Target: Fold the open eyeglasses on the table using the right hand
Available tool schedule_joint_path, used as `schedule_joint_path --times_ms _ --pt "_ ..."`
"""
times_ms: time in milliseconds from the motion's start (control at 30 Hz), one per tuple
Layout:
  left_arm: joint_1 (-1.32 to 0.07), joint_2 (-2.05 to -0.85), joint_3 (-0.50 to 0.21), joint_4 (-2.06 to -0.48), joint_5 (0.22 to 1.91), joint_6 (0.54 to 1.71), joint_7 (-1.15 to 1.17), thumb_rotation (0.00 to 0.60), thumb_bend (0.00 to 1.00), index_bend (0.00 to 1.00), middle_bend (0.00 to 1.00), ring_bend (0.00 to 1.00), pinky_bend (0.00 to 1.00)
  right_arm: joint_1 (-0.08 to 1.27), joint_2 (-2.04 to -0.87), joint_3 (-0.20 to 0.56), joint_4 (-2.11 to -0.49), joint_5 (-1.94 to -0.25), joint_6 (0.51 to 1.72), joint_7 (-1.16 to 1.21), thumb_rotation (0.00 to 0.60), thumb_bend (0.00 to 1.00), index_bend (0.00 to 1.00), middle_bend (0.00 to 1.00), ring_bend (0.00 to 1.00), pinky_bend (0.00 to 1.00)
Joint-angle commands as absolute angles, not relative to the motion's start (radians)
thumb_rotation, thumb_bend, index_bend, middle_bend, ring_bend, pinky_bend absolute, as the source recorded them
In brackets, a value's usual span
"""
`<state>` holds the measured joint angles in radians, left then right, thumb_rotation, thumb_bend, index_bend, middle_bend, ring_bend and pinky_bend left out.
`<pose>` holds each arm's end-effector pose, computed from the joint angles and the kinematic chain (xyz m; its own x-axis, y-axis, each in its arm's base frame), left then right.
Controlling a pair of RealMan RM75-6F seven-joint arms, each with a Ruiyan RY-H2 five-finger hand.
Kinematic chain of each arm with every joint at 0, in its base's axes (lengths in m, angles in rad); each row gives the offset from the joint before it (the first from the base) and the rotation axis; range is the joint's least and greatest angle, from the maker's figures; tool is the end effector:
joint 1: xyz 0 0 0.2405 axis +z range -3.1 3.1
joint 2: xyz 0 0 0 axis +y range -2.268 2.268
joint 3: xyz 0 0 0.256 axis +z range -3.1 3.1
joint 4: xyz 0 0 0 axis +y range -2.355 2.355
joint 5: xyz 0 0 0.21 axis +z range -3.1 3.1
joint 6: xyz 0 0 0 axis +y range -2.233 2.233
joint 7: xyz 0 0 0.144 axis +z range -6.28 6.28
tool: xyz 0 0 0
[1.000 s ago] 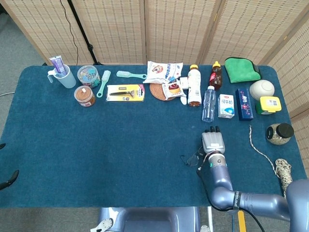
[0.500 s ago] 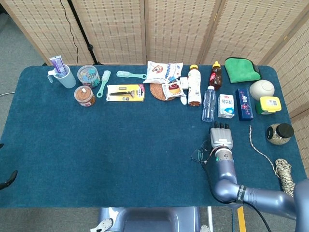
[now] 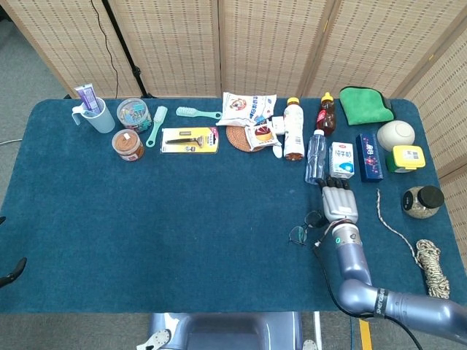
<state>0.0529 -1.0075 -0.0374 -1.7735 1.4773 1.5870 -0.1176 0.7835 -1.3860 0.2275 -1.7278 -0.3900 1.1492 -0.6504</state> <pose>-0.3069 0.1349 0.1923 0.2445 -0.0496 0.9684 0.9629 0.1301 -0.2365 -0.1876 -0.3462 0.0404 0.3395 -0.3774 0.8616 -0.9011 0.1323 0.4130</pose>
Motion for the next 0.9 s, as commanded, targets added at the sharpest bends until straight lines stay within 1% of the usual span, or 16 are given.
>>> schedule_joint_path --times_ms 33,267,400,533,900 --pt "0.052 -1.006 -0.037 -1.775 1.480 1.587 -0.115 0.538 0.26 0.15 0.05 0.03 0.00 0.699 -1.331 0.253 -1.782 -0.570 1.104 -0.450 0.600 0.08 0.15 0.00 0.00 0.00" --pt "0.052 -1.000 -0.039 -1.783 1.487 1.596 -0.105 0.539 0.26 0.16 0.05 0.03 0.00 0.623 -1.320 0.268 -1.794 -0.778 1.066 -0.205 0.600 0.08 0.18 0.00 0.00 0.00" --pt "0.053 -0.995 -0.040 -1.793 1.489 1.601 -0.094 0.540 0.26 0.16 0.05 0.03 0.00 0.572 -1.293 0.274 -1.839 -0.937 0.998 0.013 0.600 0.08 0.18 0.00 0.00 0.00" --pt "0.053 -0.990 -0.040 -1.802 1.491 1.602 -0.090 0.539 0.25 0.16 0.05 0.03 0.00 0.547 -1.266 0.269 -1.858 -1.059 0.941 0.167 0.600 0.08 0.18 0.00 0.00 0.00" --pt "0.049 -0.977 -0.037 -1.820 1.496 1.595 -0.086 0.541 0.26 0.16 0.05 0.03 0.00 0.522 -1.228 0.234 -1.905 -1.296 0.883 0.428 0.600 0.08 0.18 0.02 0.00 0.00"
